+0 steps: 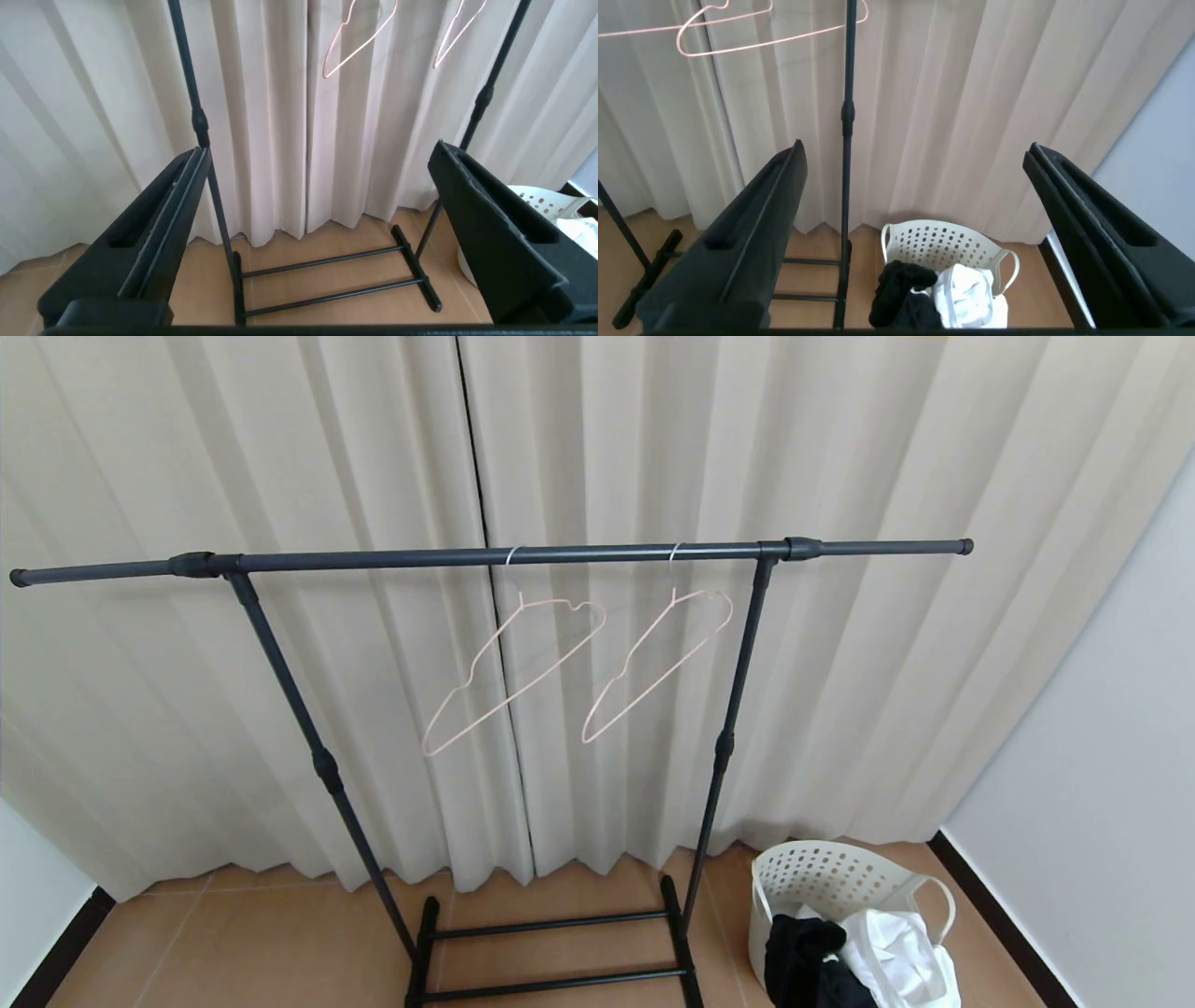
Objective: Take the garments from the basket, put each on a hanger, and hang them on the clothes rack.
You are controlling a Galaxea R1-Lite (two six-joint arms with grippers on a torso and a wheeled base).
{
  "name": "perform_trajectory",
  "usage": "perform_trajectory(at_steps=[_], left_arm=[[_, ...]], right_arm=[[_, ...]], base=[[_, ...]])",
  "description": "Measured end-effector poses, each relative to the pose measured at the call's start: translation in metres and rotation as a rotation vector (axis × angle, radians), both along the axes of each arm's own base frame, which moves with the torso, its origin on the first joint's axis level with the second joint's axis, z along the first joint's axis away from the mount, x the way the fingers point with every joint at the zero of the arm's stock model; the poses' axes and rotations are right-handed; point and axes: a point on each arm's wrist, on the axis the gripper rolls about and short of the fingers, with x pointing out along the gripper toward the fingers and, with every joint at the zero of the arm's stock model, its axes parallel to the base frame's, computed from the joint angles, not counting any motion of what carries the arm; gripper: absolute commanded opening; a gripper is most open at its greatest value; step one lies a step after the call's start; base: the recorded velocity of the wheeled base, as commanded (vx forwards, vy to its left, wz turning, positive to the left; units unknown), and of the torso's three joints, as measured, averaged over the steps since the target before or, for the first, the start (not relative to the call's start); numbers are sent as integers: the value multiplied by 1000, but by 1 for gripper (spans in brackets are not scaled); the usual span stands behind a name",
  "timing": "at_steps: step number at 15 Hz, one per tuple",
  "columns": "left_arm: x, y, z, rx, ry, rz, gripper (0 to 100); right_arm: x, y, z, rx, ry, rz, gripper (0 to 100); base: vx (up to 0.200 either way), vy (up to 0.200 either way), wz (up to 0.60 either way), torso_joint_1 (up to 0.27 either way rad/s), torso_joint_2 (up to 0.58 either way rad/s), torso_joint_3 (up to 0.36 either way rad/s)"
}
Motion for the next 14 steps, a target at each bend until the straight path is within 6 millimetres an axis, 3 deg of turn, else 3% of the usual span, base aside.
perform_trajectory(at_steps=[14], left_arm=[[0,0,0,4,1,-3,100]], right_arm=[[0,0,1,22,-5,1,100]], base=[[0,0,0,0,0,0]])
